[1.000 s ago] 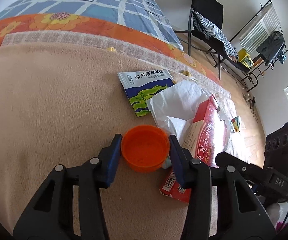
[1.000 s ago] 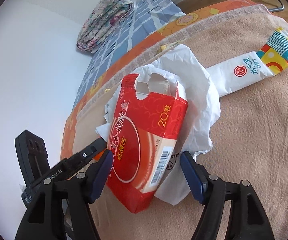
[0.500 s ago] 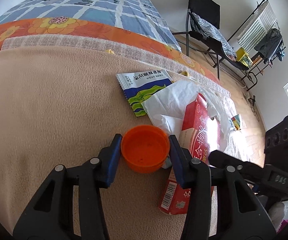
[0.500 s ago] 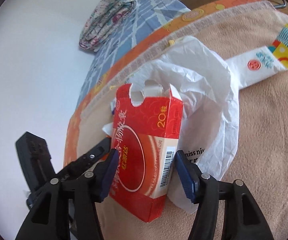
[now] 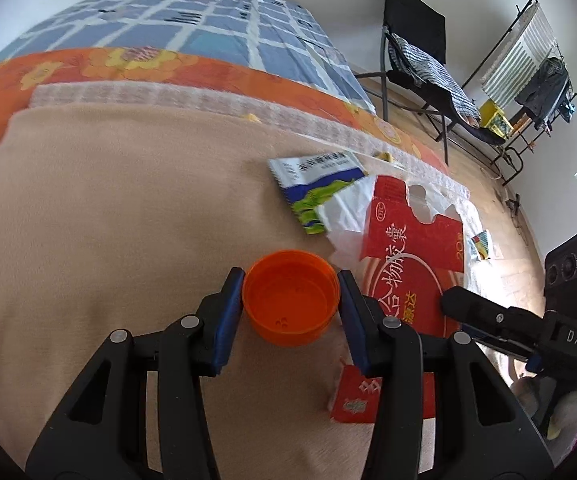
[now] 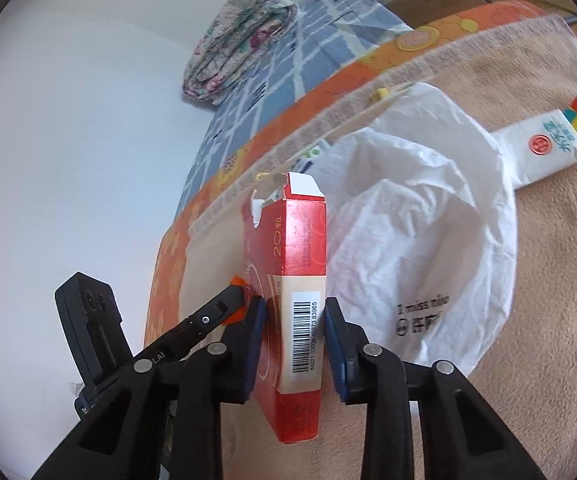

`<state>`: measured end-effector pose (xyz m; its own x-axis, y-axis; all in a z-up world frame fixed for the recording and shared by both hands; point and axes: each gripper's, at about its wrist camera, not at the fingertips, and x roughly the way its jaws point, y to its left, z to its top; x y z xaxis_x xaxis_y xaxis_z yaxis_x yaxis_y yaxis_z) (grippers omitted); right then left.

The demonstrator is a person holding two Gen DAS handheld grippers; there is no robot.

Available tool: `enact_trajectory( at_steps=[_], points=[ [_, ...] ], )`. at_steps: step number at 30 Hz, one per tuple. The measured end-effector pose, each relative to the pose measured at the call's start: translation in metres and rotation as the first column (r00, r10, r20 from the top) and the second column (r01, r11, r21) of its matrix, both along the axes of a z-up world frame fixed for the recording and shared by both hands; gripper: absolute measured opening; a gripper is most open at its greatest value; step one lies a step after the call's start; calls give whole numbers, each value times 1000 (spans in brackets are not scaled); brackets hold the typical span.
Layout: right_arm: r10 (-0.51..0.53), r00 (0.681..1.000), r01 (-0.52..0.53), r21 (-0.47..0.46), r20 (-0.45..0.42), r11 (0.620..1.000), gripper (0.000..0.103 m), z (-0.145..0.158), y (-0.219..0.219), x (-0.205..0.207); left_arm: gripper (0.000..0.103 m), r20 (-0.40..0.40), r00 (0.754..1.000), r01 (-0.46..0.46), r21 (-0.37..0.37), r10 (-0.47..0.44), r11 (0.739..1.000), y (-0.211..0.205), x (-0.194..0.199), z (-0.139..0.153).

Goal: Collect trash
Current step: 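Grasp the orange cap with the left tool while the right tool grasps the red box, then lift and carry the orange cap and red box with both tools over the basket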

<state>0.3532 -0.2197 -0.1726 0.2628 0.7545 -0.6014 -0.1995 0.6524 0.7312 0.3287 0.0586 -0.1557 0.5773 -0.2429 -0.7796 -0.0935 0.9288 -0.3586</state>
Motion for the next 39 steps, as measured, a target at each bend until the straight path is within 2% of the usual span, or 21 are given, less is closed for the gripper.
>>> enact_trajectory(
  at_steps=[9,12,21,31,39],
  points=[
    [76,996,-72,-79,47,994,30,10,31,-12,47,-5,1000,-4,55,4,998,21,-27,4],
    [109,990,-96,-143,87,985,26,13,42,-21,47,-6,1000,-5,76,5,997,26,-36,4],
    [192,961,-137,-263,197,955,21,55,56,-59,47,33,999,-6,142,1,990,34,-79,34],
    [260,919,-155,-336,296,929,21,106,38,-132,47,94,993,38,255,-64,966,14,-164,88],
    [310,883,-179,-359,353,916,21,138,12,-201,47,120,988,58,283,-95,957,-5,-237,118]
  ],
)
